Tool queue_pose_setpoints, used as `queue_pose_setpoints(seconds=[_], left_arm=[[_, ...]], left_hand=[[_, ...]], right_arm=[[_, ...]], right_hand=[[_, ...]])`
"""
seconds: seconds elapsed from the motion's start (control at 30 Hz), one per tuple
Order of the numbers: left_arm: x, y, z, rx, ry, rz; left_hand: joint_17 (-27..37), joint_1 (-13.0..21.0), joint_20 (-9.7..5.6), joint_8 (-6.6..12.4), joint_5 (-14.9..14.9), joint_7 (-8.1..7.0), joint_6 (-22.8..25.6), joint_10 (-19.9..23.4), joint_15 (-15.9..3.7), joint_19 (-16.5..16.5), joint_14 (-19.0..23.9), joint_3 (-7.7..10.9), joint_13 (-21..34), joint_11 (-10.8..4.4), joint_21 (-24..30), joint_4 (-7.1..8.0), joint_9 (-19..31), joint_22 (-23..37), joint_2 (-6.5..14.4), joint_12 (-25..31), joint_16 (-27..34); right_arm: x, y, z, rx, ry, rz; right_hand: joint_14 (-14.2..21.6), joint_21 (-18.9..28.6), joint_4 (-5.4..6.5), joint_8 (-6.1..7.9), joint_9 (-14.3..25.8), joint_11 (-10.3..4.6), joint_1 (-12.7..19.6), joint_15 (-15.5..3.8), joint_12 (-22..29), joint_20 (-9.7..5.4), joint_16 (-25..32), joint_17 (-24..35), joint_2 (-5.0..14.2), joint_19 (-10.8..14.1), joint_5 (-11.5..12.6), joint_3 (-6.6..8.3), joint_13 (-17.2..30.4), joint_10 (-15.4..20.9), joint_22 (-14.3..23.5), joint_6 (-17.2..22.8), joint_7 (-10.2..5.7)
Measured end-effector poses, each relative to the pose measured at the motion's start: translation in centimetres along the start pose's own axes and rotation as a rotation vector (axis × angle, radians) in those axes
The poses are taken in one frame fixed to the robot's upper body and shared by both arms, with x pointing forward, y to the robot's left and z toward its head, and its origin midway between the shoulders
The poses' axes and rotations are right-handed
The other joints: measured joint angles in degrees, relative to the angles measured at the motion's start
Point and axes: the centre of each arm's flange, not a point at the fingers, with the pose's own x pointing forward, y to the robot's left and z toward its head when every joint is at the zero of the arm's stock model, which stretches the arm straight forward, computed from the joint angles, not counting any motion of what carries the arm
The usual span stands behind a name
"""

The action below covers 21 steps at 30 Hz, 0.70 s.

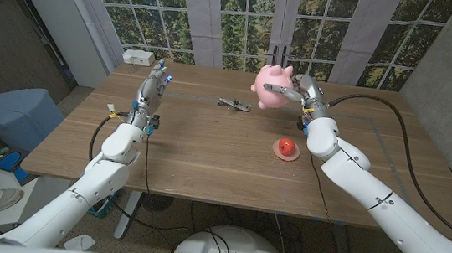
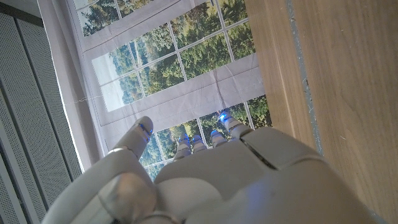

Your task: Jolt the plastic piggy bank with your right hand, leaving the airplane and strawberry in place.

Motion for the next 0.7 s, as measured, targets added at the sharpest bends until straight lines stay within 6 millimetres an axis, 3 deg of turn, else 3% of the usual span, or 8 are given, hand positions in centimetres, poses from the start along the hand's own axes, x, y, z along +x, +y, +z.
queue_pose_setpoints(seconds=[0.7], left_arm=[[0.1,0.2,0.0,-0.001,0.000,0.002]], left_hand=[[0.00,0.00,0.00,0.00,0.00,0.00,0.00,0.00,0.00,0.00,0.00,0.00,0.00,0.00,0.00,0.00,0.00,0.00,0.00,0.00,0.00]], right_arm=[[0.4,1.5,1.1,-0.068,-0.012,0.085]], right_hand=[[0.11,-0.06,0.04,-0.18,0.00,0.21,0.00,0.09,-0.62,0.07,-0.25,-0.02,0.00,0.75,-0.02,-0.05,0.05,0.23,-0.03,0.01,0.01]])
